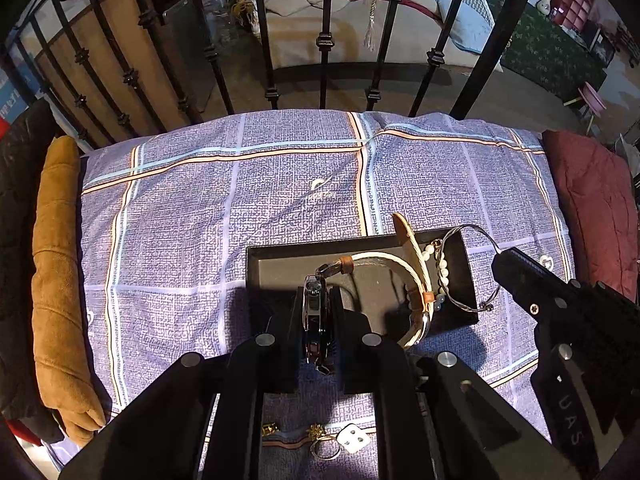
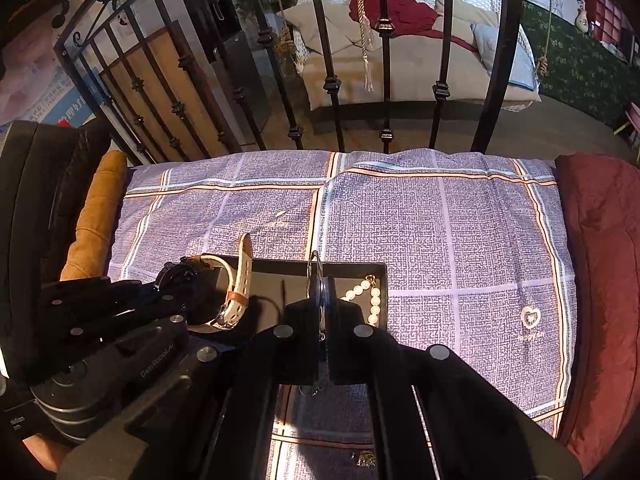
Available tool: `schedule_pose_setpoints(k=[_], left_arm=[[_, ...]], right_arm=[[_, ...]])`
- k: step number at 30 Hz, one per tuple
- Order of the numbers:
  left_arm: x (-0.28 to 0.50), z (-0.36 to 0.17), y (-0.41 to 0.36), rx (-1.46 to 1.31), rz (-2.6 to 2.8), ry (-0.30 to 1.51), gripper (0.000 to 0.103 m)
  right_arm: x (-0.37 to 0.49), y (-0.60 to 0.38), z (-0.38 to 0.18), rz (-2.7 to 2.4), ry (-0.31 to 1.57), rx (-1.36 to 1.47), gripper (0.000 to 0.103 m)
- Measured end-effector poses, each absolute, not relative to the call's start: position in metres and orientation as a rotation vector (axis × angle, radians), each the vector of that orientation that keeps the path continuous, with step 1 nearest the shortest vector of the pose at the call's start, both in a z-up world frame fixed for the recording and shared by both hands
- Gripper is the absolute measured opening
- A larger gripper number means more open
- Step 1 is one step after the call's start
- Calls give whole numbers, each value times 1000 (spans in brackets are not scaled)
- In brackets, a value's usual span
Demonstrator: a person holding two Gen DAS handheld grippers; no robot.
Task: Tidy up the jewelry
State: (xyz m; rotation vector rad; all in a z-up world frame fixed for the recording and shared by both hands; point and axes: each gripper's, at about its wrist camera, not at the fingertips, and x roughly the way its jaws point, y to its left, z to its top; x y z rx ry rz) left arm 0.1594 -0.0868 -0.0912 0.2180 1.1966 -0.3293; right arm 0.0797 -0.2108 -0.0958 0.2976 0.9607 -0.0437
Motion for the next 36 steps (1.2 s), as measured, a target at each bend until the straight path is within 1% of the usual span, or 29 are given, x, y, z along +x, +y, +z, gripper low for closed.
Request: schedule_pose_setpoints(k=[9, 11, 13, 14, 18, 19, 21, 23, 24, 27, 30, 36], left_arm=[[170, -105, -90, 218, -327, 1229, 11], [171, -104, -90, 213, -324, 1219, 21], [172, -101, -91, 226, -309, 1200, 54], [172, -100, -91, 228, -305, 1190, 56], [176, -98, -90, 218, -303, 1191, 57], [177, -98, -90, 214, -306, 1194, 57], [176, -99, -89, 215, -304, 1196, 56], [176, -99, -85, 224, -285, 1193, 57], [176, -98, -82, 215, -285, 1195, 57], [171, -95, -67, 204, -267, 1187, 58], [161, -94, -50, 201, -238, 1179, 65], [120, -105, -21, 158, -210, 1217, 65]], right_arm=[[92, -211, -109, -50, 1000, 304, 3], [94, -212, -111, -57, 1012, 306, 3], [96, -211, -113, -61, 1022, 299, 3], [96, -211, -115, -61, 1026, 296, 3], [95, -212, -116, -69, 1030, 294, 5], [95, -213, -116, -72, 1028, 296, 10], [94, -214, -116, -82, 1031, 296, 36], [92, -216, -113, -123, 1010, 270, 65], [89, -218, -109, -134, 991, 261, 69], [78, -223, -102, -136, 963, 257, 69], [62, -228, -98, -143, 955, 249, 69], [15, -235, -110, -175, 992, 267, 69]])
